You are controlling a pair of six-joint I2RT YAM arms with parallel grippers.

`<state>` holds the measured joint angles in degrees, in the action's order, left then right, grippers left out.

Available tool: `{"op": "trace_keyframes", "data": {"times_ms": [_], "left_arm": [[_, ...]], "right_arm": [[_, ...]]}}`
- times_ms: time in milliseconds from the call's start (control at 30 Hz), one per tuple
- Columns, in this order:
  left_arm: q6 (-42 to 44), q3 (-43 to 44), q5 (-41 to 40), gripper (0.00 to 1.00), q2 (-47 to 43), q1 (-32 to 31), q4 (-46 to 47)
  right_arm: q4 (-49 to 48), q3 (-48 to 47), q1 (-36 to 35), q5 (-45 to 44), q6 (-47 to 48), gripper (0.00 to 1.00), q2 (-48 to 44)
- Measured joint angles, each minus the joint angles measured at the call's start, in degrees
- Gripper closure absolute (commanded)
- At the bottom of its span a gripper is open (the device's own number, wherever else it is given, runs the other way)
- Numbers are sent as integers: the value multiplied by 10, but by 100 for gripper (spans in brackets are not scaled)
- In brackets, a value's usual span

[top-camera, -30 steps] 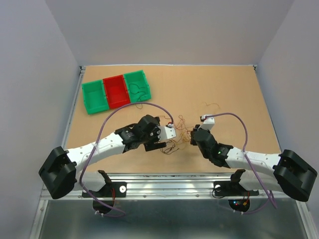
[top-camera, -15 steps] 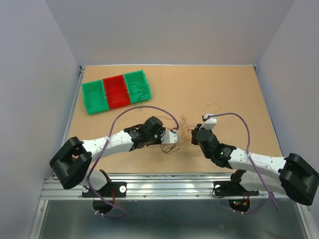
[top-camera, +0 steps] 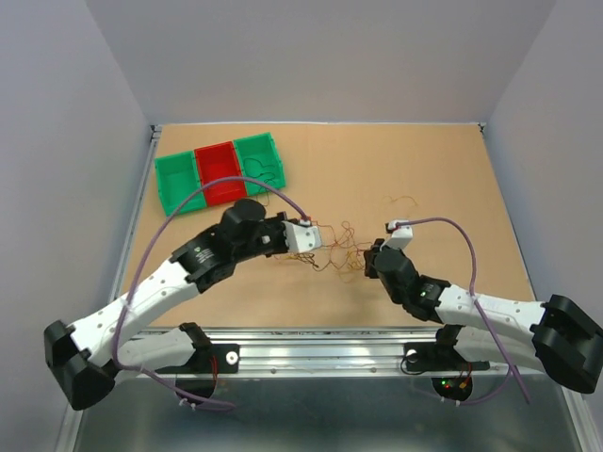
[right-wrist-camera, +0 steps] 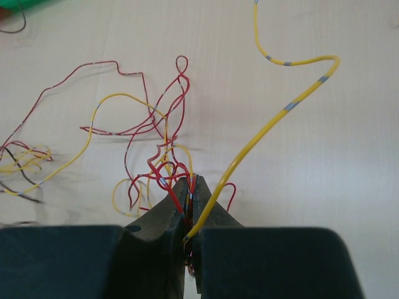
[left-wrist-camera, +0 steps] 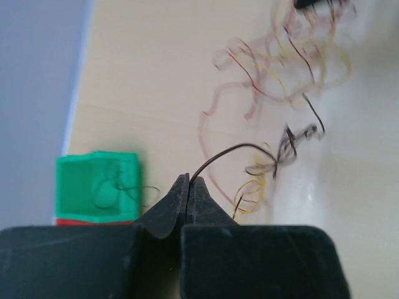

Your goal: Untangle the cables

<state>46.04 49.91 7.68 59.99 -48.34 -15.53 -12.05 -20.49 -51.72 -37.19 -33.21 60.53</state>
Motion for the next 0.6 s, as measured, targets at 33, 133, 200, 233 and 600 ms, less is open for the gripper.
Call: {"op": "trace_keyframes", "data": {"times_ms": [33,133,200,233,600], "left_arm": [[-9,23,8,100,-23,5,0],[-46,85,22,100,-62,12,8],[-75,122,22,100,-57,12,8],[-89,140,21,100,-50,12,11],[-203,177,-67,100,37,12,33]], "right_arm": [[0,3,0,4,1,99,0],[-13,13,0,32,13,99,-1],[-26,19,0,51,20,92,-1],[-37,23,0,63,24,80,-1],[-118,45,0,178,82,21,-31]]}}
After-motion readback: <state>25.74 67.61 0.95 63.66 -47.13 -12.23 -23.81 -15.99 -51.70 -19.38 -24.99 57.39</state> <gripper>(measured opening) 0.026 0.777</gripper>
